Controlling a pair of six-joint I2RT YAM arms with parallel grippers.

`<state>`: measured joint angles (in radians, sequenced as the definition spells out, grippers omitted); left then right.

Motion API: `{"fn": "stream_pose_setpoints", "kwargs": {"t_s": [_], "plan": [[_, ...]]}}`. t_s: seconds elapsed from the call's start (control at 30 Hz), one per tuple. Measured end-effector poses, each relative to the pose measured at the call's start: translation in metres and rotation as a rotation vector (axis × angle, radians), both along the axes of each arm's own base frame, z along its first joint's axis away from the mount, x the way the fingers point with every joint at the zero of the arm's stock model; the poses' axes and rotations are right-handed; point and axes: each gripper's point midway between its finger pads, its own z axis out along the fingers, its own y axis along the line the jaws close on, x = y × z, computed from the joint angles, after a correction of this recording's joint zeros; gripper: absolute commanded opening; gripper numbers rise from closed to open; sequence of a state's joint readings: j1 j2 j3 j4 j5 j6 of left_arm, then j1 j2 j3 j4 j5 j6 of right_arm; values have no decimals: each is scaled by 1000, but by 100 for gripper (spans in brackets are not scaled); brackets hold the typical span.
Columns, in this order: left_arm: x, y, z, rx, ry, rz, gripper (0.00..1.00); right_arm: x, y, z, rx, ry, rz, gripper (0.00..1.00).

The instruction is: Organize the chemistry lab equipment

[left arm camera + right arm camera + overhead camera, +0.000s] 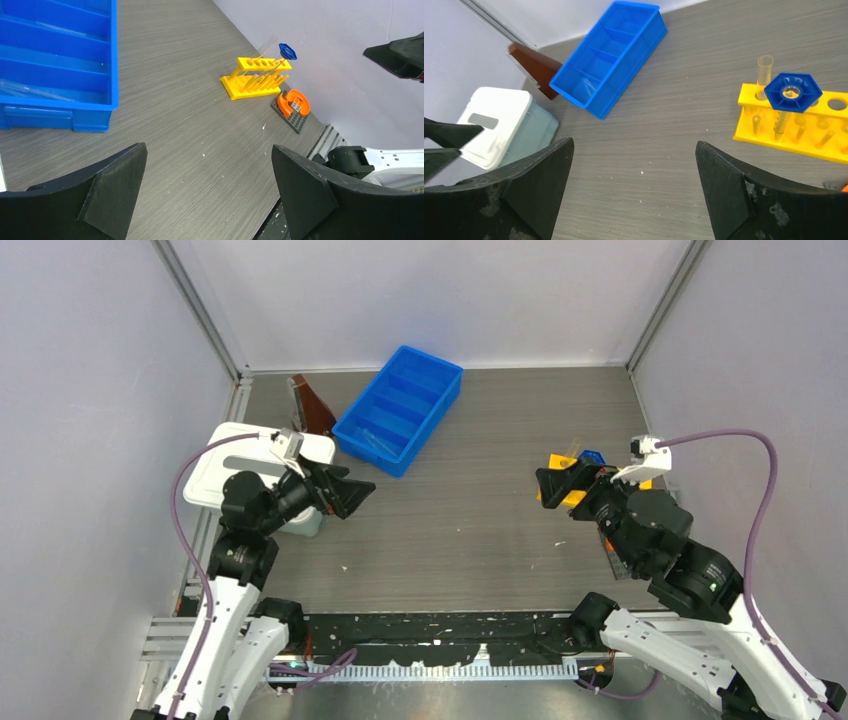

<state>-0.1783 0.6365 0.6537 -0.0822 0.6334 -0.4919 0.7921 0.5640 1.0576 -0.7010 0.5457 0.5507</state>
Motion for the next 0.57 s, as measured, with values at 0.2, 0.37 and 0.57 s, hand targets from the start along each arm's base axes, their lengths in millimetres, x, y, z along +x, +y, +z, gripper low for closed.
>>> {"fn": "stream_pose_setpoints", "kwargs": {"t_s": [0.2, 0.37, 0.57], "plan": [[-3, -1, 8, -3, -40, -5, 100, 1, 1, -20, -30, 49, -6, 98], [-6, 1, 12, 2, -70, -3, 100, 1, 2, -20, -20, 53, -8, 98], [-8, 2, 13, 8, -87, -2, 100, 0, 3, -22, -12, 61, -5, 98]]}}
